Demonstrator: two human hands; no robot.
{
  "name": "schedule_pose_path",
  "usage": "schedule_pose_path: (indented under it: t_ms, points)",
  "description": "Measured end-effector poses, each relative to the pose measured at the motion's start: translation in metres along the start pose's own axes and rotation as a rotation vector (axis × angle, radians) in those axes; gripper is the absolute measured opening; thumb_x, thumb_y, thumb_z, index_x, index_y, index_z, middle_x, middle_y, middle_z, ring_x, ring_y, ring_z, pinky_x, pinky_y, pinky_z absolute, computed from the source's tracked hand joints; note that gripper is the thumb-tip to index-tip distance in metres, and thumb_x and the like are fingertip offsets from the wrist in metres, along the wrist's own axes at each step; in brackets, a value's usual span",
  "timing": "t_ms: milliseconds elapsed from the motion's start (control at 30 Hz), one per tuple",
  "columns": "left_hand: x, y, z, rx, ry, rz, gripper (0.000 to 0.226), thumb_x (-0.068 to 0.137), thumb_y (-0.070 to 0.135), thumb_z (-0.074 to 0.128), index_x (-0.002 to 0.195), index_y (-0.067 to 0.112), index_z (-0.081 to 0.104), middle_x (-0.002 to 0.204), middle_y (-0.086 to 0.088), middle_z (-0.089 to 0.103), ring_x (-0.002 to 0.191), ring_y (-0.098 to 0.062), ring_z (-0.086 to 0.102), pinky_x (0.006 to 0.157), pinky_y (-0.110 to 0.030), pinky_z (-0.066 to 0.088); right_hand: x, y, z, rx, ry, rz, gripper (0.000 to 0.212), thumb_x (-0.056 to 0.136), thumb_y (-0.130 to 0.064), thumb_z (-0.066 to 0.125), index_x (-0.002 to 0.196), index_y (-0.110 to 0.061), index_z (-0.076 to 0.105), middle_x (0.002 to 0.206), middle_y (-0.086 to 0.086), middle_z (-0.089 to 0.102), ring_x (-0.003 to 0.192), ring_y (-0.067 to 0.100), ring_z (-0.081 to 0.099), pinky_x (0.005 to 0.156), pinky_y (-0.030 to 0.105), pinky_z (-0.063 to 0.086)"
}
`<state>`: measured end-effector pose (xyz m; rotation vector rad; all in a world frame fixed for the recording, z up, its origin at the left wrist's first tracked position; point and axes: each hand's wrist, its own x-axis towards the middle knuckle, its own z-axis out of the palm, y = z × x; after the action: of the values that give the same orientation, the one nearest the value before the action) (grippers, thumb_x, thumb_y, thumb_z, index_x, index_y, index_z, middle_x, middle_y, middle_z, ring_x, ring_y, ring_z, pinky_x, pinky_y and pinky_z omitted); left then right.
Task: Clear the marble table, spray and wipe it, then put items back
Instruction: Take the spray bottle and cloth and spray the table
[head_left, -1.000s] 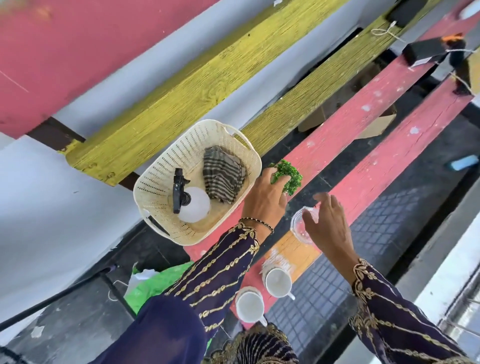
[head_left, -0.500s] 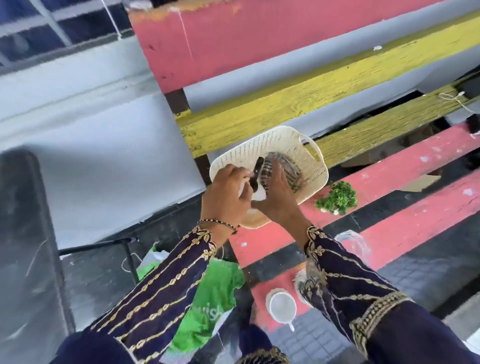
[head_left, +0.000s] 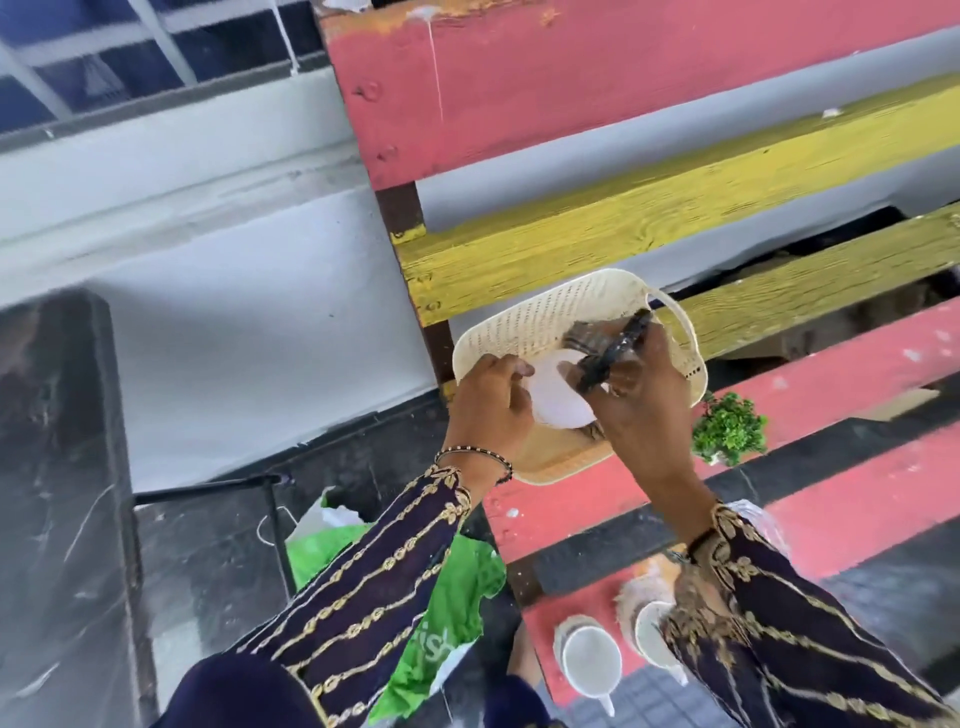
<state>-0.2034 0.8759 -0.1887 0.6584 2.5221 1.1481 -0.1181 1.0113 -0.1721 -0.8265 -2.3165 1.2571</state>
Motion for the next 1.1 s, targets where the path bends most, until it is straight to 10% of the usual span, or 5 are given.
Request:
schedule_pose_path:
  t_ms: [367,700,1100]
  points:
    - [0.062,-0.002,0.125,0.097,-0.328,-0.653,0.049,0.09,0.023,0.06,0.13,0.0,0.045,0.137,-0.019,0.049,0.127,-0.034,0.048,0.098,-0.039,0.043,0.024,0.022,-0.059,0.041,-0.028,0.002,0.058,0.08,-0.021,0.086,0.127,-0.016,0.054,0.111,0.0,0.073,0.092,0.009,0.073,0.072,0.012,0.058]
    - [0.063,0.006,0.116,0.134,-0.205,-0.484,0.045,0.09,0.027,0.054,0.124,-0.002,0.048,0.122,-0.025,0.057,0.112,-0.041,0.055,0.088,-0.045,0.045,0.023,0.018,-0.075,-0.009,-0.075,-0.026,0.053,0.08,-0.018,0.084,0.125,-0.018,0.056,0.111,-0.003,0.072,0.085,0.004,0.07,0.065,0.001,0.047]
    - [-0.073,0.056,-0.078,-0.309,0.103,-0.185,0.021,0.089,0.01,0.055,0.088,0.026,0.069,0.093,0.004,0.069,0.085,-0.013,0.062,0.066,-0.015,0.043,-0.054,-0.128,-0.098,0.029,-0.141,-0.251,0.055,0.079,-0.024,0.087,0.126,-0.023,0.058,0.116,-0.016,0.071,0.083,0.002,0.071,0.078,0.02,0.059]
